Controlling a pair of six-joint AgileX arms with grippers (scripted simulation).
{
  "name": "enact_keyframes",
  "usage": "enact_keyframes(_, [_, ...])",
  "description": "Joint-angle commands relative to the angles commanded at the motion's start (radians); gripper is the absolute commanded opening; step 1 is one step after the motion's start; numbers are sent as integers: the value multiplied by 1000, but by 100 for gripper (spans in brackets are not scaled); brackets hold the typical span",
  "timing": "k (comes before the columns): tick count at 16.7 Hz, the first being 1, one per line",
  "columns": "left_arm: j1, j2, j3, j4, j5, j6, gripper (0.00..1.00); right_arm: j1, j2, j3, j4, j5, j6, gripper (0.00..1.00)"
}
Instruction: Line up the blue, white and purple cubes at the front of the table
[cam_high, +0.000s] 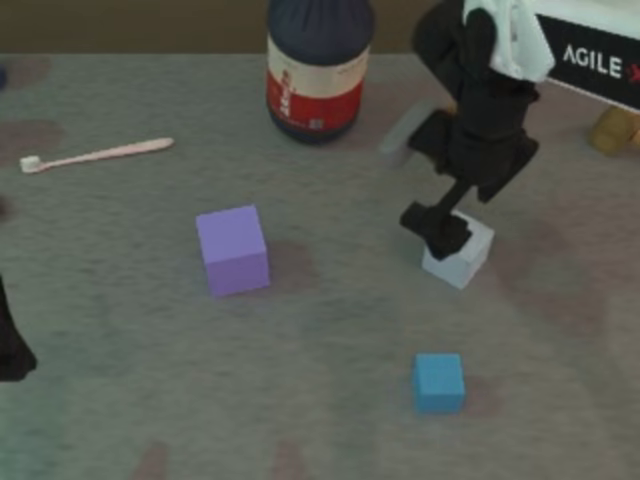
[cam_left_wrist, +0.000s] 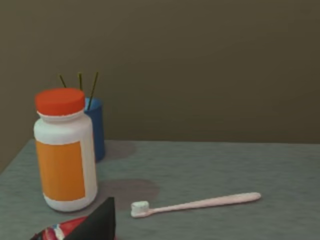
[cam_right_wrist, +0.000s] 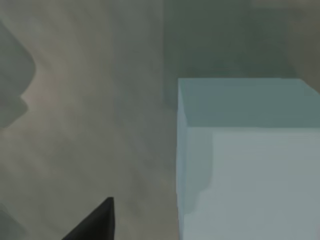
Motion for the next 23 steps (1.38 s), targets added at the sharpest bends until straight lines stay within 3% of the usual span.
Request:
enact_keyframes(5, [0, 0, 0, 0, 0, 0, 100, 2, 66, -119, 195, 1, 3, 100])
enact_keyframes(10, [0, 0, 0, 0, 0, 0, 100, 3, 77, -133, 214, 1, 3, 100])
enact_keyframes(23, [0, 0, 0, 0, 0, 0, 100, 3, 77, -133, 214, 1, 3, 2])
